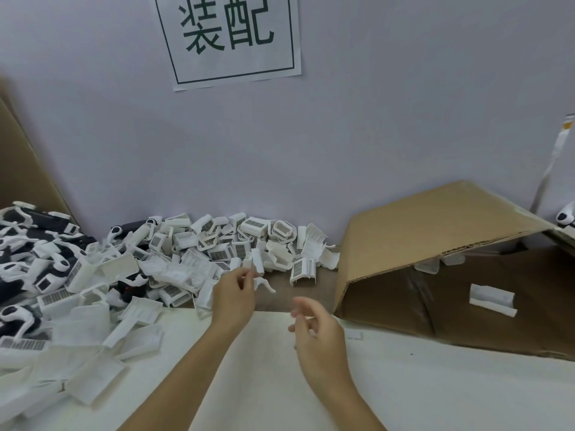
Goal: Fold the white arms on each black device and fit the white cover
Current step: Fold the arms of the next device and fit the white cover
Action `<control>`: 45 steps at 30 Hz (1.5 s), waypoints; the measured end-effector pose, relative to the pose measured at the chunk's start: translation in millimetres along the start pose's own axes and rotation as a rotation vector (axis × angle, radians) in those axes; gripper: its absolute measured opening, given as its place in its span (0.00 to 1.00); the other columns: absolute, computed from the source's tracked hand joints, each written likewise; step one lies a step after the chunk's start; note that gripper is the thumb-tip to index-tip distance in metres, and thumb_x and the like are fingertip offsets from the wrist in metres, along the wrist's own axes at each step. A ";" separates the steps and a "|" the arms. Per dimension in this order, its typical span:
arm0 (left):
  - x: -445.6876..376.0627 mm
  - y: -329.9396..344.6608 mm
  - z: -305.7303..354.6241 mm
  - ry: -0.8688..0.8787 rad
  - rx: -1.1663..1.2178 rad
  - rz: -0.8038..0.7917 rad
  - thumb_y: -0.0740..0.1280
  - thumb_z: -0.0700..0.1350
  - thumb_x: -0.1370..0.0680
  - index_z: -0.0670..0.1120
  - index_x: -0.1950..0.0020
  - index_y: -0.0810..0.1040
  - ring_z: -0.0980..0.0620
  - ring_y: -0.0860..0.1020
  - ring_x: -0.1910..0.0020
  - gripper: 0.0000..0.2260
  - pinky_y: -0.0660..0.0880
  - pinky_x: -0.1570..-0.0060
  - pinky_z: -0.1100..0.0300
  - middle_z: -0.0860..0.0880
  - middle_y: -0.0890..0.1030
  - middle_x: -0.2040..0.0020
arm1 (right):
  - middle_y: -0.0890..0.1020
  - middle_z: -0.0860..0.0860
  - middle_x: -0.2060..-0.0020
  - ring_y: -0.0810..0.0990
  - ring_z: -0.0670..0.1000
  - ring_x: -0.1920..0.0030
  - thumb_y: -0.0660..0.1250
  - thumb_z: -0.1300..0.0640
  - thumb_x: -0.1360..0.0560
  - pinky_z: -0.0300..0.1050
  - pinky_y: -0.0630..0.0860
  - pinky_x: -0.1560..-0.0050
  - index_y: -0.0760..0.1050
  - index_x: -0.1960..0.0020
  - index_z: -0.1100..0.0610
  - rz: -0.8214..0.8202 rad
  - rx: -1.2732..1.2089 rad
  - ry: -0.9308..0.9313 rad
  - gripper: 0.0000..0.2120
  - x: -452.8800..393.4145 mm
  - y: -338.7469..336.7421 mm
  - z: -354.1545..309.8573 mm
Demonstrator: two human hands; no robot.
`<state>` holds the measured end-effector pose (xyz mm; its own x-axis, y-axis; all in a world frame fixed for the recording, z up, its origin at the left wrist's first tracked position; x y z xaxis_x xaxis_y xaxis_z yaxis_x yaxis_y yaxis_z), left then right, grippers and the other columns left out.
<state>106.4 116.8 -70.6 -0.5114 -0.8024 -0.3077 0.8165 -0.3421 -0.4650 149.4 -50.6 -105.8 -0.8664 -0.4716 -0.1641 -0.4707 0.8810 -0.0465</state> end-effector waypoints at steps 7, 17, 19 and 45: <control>67.3 -15.5 -15.7 -0.005 0.303 -0.138 0.64 0.38 0.18 0.47 0.54 0.84 0.56 0.78 0.69 0.11 0.71 0.67 0.65 0.47 0.82 0.66 | 0.85 0.49 0.58 0.83 0.46 0.59 0.66 0.58 0.20 0.40 0.79 0.58 0.81 0.47 0.53 -0.112 -0.023 0.002 0.06 5.7 0.9 -4.8; 78.4 -11.1 -19.2 -0.042 0.408 -0.052 0.63 0.45 0.17 0.55 0.47 0.76 0.55 0.78 0.70 0.04 0.74 0.65 0.56 0.50 0.84 0.62 | 0.84 0.54 0.66 0.81 0.49 0.68 0.67 0.64 0.22 0.38 0.75 0.64 0.82 0.50 0.60 -0.560 0.183 0.268 0.04 -3.5 -54.8 -12.7; 78.7 -10.7 -18.4 -0.044 0.411 -0.047 0.61 0.44 0.17 0.53 0.48 0.75 0.55 0.78 0.70 0.05 0.74 0.64 0.53 0.50 0.84 0.63 | 0.85 0.56 0.65 0.82 0.49 0.67 0.66 0.66 0.22 0.37 0.76 0.65 0.81 0.47 0.64 -0.487 0.212 0.309 0.06 -9.2 -93.5 -17.0; 65.7 -41.7 -17.1 -0.068 0.133 0.012 0.62 0.37 0.21 0.48 0.51 0.79 0.63 0.77 0.59 0.08 0.70 0.60 0.72 0.54 0.80 0.56 | 0.76 0.57 0.75 0.67 0.49 0.79 0.61 0.70 0.24 0.39 0.65 0.77 0.80 0.59 0.49 -0.137 0.232 -0.082 0.18 11.5 21.5 -3.2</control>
<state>34.2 86.7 -85.6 -0.4855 -0.8366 -0.2537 0.8533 -0.3902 -0.3459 128.8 -37.1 -105.5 -0.7764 -0.5910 -0.2191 -0.5241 0.7984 -0.2963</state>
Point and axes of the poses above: each hand's wrist, its own x-axis away from the middle knuckle, its own y-axis out of the palm, z = x × y, the point moved 4 cm from there along -x, towards the middle knuckle
